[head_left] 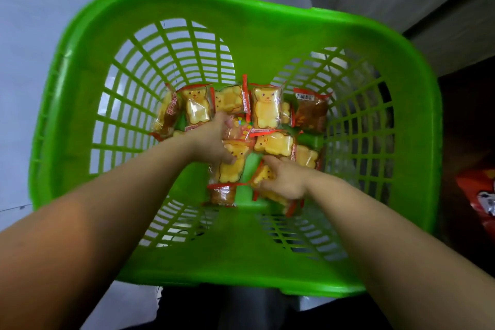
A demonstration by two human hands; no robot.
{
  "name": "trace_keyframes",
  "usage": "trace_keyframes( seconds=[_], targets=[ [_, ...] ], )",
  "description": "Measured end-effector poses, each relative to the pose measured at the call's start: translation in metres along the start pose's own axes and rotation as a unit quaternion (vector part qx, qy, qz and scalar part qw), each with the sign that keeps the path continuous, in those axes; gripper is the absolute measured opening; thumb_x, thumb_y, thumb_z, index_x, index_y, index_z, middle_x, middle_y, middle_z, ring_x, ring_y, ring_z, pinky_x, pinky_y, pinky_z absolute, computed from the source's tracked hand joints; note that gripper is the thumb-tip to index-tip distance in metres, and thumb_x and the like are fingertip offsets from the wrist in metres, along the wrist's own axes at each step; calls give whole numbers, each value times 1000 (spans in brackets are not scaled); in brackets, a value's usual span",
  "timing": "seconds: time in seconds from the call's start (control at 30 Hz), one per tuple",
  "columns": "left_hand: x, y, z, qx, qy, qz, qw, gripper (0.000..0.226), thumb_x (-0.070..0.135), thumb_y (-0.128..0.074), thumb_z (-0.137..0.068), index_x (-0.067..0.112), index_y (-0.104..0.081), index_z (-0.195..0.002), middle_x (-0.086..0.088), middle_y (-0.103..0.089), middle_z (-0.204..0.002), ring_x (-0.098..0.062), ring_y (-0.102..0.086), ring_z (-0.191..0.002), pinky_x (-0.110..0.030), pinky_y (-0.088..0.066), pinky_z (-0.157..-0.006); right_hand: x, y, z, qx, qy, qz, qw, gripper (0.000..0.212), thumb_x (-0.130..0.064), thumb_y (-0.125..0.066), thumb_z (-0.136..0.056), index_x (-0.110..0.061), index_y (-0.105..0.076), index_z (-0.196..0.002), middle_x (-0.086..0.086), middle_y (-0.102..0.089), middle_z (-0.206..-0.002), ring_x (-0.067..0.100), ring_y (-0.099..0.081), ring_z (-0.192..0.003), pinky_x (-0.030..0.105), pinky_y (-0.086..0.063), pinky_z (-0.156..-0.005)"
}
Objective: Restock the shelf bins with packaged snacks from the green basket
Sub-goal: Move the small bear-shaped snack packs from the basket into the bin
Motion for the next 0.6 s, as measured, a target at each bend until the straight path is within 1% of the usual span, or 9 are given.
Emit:
trace_keyframes(
  seconds=[0.03,0.1,0.17,0.27,0.33,0.4,0.47,0.53,0.6],
  targets=[
    [-8,0,2,-24,21,-36,999,63,19,-81,-68,10,-45,-120,-6,-56,-109,-24,-55,-95,-34,-48,-80,1,2,-2,11,3,-16,1000,82,-41,-58,-86,-13,-10,-147,17,-30,-147,32,-34,-133,36,-32,-108],
    [-20,-7,6,-81,37,-144,986,54,28,-81,-67,11,-57,-113,-4,-60,-107,-21,-55,-96,-31,-46,-82,2,5,-2,23,-4,-11,1000,80,-34,-67,-81,-8,-18,-139,18,-45,-135,32,-46,-122,35,-41,-99],
    [-19,-22,9,-119,6,-198,973,44,30,-79,-70,17,-62,-109,-3,-59,-112,-19,-54,-100,-31,-45,-86,4,3,-2,16,-26,21,999,85,-37,-75,-73,-9,-20,-132,16,-50,-128,33,-49,-117,38,-43,-93],
    [-12,-38,9,-135,-46,-190,971,40,29,-76,-74,22,-59,-110,-2,-43,-130,-20,-46,-116,-36,-41,-101,4,0,0,20,-44,83,995,92,-46,-79,-65,-9,-21,-127,15,-50,-129,34,-48,-120,42,-37,-97],
    [-11,-44,9,-150,-55,-186,969,39,30,-75,-75,24,-57,-109,-3,-36,-134,-21,-42,-119,-37,-39,-103,7,-2,2,14,-52,65,996,94,-46,-80,-62,-9,-21,-125,13,-50,-129,34,-49,-119,43,-36,-98],
    [-10,-49,10,-169,-59,-191,965,41,32,-75,-74,26,-57,-109,-3,-34,-132,-23,-42,-119,-38,-40,-102,12,-1,3,8,-58,56,997,98,-48,-82,-58,-8,-23,-126,12,-48,-130,34,-49,-120,43,-40,-98],
    [-6,-57,11,-197,-66,-194,959,43,36,-75,-73,27,-56,-111,1,-39,-122,-23,-45,-116,-33,-42,-95,18,0,4,1,-66,51,997,104,-52,-82,-55,-6,-28,-131,11,-46,-134,31,-47,-122,41,-42,-100],
    [-4,-70,14,-238,-88,-263,931,52,44,-74,-72,29,-53,-118,2,-48,-117,-23,-44,-117,-32,-40,-93,23,-7,5,-31,-62,32,997,100,-55,-79,-57,-12,-36,-136,7,-48,-137,28,-49,-122,38,-43,-100],
    [-7,-80,19,-253,-117,-383,881,66,52,-70,-72,28,-47,-129,-1,-43,-134,-25,-36,-125,-38,-33,-103,26,-13,8,-51,-55,-12,997,84,-54,-77,-62,-16,-47,-131,3,-55,-131,24,-54,-113,33,-45,-97]
  ],
)
Point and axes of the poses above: each hand's wrist, its own z-axis away from the middle knuckle, its own y-axis out of the back of the hand, x = y × z, the point moved 9 cm from there along -z, towards the middle knuckle
